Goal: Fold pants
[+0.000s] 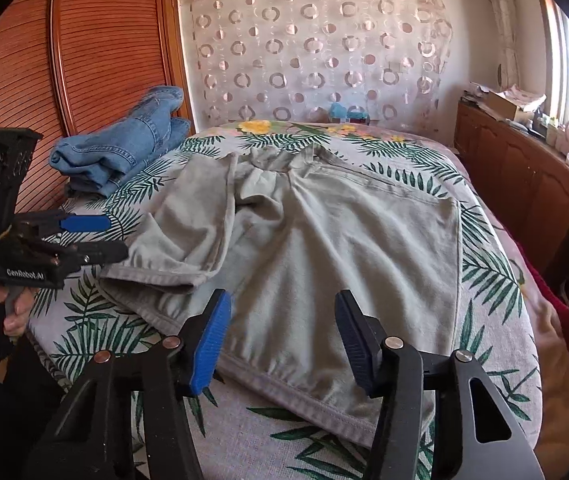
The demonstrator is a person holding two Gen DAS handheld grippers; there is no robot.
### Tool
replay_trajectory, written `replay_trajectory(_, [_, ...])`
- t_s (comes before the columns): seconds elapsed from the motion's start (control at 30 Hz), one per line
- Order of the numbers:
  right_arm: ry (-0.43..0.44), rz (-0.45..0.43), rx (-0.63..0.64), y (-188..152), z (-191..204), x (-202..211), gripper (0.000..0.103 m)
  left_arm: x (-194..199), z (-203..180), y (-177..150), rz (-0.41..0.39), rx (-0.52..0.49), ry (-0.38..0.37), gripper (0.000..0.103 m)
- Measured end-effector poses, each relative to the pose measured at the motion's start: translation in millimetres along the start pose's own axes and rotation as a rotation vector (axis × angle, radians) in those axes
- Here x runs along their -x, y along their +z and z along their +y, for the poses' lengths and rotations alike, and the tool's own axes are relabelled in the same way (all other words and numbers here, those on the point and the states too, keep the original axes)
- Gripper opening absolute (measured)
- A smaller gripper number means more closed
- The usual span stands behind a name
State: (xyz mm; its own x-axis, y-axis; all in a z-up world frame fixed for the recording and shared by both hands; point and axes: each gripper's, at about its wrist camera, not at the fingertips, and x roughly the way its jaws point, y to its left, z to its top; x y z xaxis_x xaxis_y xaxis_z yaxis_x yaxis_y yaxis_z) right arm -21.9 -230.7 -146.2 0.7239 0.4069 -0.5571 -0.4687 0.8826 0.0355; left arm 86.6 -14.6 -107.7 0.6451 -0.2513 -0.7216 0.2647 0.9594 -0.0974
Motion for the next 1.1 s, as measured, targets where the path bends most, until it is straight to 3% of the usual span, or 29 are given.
replay_trajectory(0.33, [0.063,0.006,0.018,15.2,14.0,-19.5,0.046,1.3,-1.5,-5.9,-0.015,-0.003,-0.001,0.081])
replay_trajectory(0.9, [0.173,0.131,-0.025,19.6,25.6,-78.2,0.04,2.8,-0.7,-7.5,-0.035,0.004,-0.009,0.081])
replay_trajectory(1.1, [0.198,0.128,-0.032,22.7,22.9,-83.4,0.018,3.6,1.0,-7.6,-0.041,0.014,-0.015,0.081])
